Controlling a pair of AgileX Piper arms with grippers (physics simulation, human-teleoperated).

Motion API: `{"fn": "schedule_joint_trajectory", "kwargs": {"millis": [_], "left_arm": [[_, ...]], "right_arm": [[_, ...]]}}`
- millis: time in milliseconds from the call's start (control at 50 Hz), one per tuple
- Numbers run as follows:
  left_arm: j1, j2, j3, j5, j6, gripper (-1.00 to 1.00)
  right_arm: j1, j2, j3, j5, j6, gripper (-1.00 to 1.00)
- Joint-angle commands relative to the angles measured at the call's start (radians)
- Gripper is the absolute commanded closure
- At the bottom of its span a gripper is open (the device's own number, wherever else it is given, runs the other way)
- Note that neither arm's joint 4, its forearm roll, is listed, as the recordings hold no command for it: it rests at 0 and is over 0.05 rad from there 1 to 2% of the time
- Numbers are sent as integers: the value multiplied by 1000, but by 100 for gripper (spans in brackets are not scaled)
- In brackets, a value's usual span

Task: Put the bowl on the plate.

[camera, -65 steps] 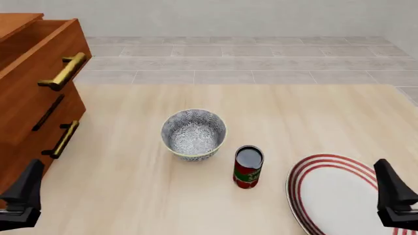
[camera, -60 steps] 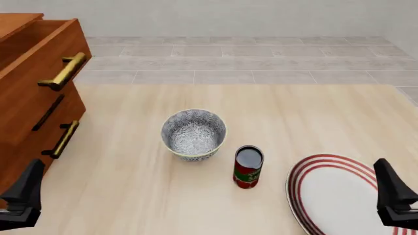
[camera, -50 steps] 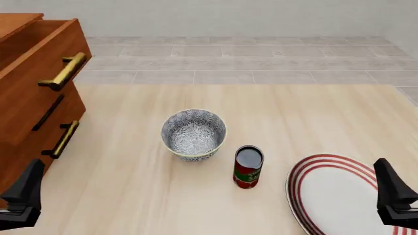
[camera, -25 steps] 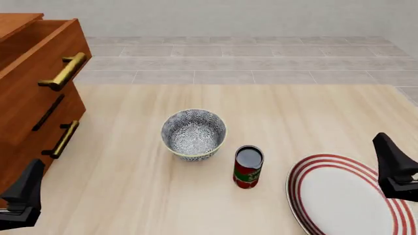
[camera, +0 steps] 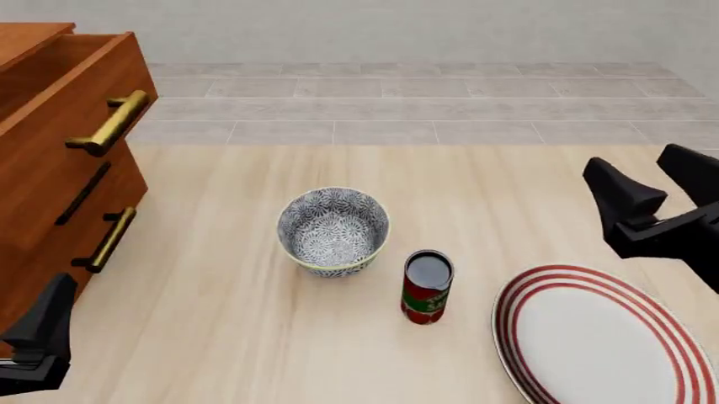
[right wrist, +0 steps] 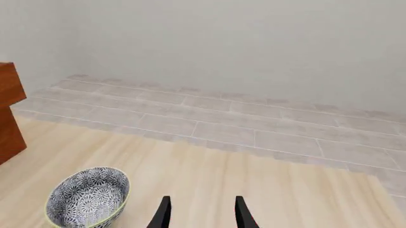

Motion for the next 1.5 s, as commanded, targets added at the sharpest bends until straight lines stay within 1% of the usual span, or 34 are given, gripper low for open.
{"fn": "schedule_joint_trajectory", "kwargs": {"millis": [20,60,80,100,120,140,220,320,360,380,420,460,480,500,620,640,700,740,780,820,860,880,980,1020,1060,1120,1140,1260,1280,1340,1400,1420,1460,1500], "left_arm": [[0,0,0,0,0,-100],[0,0,0,0,0,-100],[0,0,0,0,0,-100],[0,0,0,0,0,-100],[0,0,0,0,0,-100],[0,0,0,0,0,-100],[0,0,0,0,0,-100],[0,0,0,0,0,-100],[0,0,0,0,0,-100],[0,0,0,0,0,-100],[0,0,0,0,0,-100],[0,0,0,0,0,-100],[0,0,0,0,0,-100],[0,0,0,0,0,-100],[0,0,0,0,0,-100],[0,0,0,0,0,-100],[0,0,0,0,0,-100],[0,0,0,0,0,-100],[0,0,0,0,0,-100],[0,0,0,0,0,-100],[0,0,0,0,0,-100],[0,0,0,0,0,-100],[0,0,0,0,0,-100],[0,0,0,0,0,-100],[0,0,0,0,0,-100],[0,0,0,0,0,-100],[0,0,0,0,0,-100],[0,0,0,0,0,-100],[0,0,0,0,0,-100],[0,0,0,0,0,-100],[0,0,0,0,0,-100],[0,0,0,0,0,-100],[0,0,0,0,0,-100],[0,0,0,0,0,-100]], "right_arm": [[103,144,-103,11,-25,-100],[118,172,-114,7,-34,-100],[124,189,-129,8,5,-100],[133,203,-138,9,4,-100],[132,219,-148,5,-9,-100],[155,242,-165,5,-29,-100],[205,310,-224,17,-43,-100],[250,382,-284,27,-40,-100],[251,394,-294,27,-40,-100],[273,425,-312,31,-58,-100],[283,436,-320,39,-60,-100],[292,450,-335,54,-46,-100],[311,465,-350,71,-41,-100],[318,475,-359,80,-51,-100],[344,537,-415,121,-28,-100],[358,564,-445,145,-10,-100],[376,577,-462,159,-26,-100],[399,605,-485,179,-20,-100],[404,622,-507,189,9,-100],[410,650,-531,202,4,-100],[425,675,-551,220,13,-100],[442,691,-565,234,38,-100],[439,748,-610,269,33,-100],[441,790,-636,299,61,-100],[441,816,-652,317,54,-100],[435,844,-672,329,22,-100],[435,844,-672,329,22,-100],[428,897,-728,375,39,-100],[437,906,-735,386,56,-100],[435,941,-758,411,75,-100],[414,960,-768,414,53,-100],[413,968,-772,419,63,-100],[395,987,-783,426,51,-100],[396,1003,-787,433,60,-100]]}}
